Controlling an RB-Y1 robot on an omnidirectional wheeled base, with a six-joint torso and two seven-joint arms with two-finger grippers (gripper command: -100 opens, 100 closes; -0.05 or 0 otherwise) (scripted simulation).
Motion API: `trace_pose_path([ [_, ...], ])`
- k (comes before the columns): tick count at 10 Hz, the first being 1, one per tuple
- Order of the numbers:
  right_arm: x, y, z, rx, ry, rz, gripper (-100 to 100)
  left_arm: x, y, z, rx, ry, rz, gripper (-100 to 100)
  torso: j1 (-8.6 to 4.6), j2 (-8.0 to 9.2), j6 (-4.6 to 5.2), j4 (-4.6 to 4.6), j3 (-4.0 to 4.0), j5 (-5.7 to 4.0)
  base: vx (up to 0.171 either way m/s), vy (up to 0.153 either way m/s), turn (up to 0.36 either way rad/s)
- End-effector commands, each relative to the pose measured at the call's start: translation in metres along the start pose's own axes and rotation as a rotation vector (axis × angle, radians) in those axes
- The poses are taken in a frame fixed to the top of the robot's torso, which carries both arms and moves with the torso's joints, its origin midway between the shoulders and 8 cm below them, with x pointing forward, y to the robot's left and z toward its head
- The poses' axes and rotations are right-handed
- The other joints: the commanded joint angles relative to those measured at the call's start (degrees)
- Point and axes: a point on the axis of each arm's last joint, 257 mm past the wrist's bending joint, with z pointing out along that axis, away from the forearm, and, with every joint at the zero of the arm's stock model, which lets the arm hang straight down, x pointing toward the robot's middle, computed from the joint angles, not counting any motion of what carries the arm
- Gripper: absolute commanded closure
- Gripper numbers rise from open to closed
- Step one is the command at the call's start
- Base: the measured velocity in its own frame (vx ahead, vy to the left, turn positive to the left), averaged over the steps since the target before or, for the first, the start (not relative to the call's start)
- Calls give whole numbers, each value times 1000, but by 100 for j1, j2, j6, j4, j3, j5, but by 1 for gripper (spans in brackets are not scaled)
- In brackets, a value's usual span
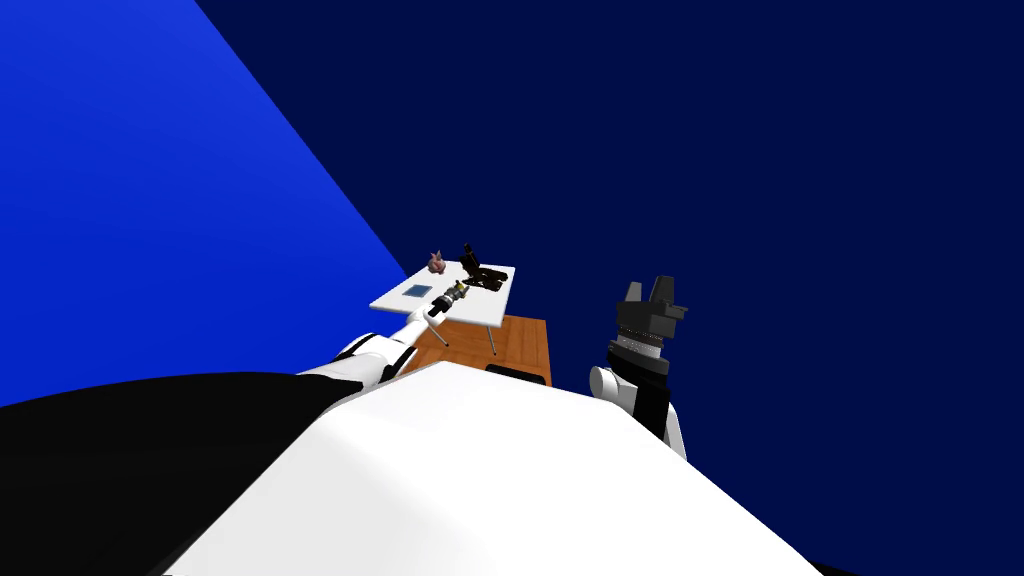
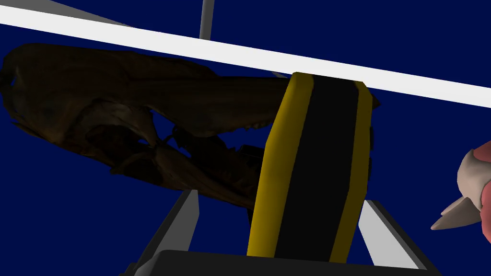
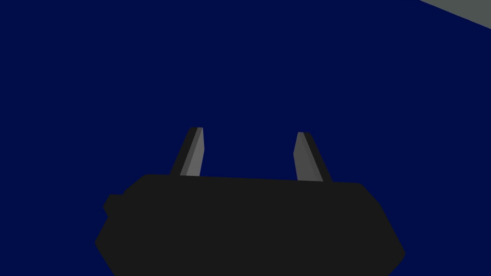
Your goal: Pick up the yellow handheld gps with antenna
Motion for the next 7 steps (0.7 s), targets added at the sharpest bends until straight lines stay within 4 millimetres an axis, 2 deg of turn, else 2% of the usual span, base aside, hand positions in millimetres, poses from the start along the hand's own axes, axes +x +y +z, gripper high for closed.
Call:
trace_pose_path([
  [1, 0, 0, 0, 0, 0, 0, 0, -2, 12, -1, -12, 4, 1, -100, 0, 0, 0, 0, 0, 0, -4, -54, 51],
  [2, 0, 0, 0, 0, 0, 0, 0, 9, 22, -6, -34, 27, -2, -100, -2, 1, 1, -1, 0, 0, -2, -30, -8],
  [3, 0, 0, 0, 0, 0, 0, 0, -22, 23, 5, -12, -23, 10, -100, 6, 1, 1, -1, 0, 2, -11, -57, 70],
  [5, 0, 0, 0, 0, 0, 0, 0, -20, 26, 4, -20, -17, 8, -100, -4, 4, 1, 0, 2, -1, -7, -44, 26],
  [7, 0, 0, 0, 0, 0, 0, 0, -6, 39, -3, -48, 11, 4, -100, 14, 1, 1, -1, 0, 4, -1, 0, -6],
])
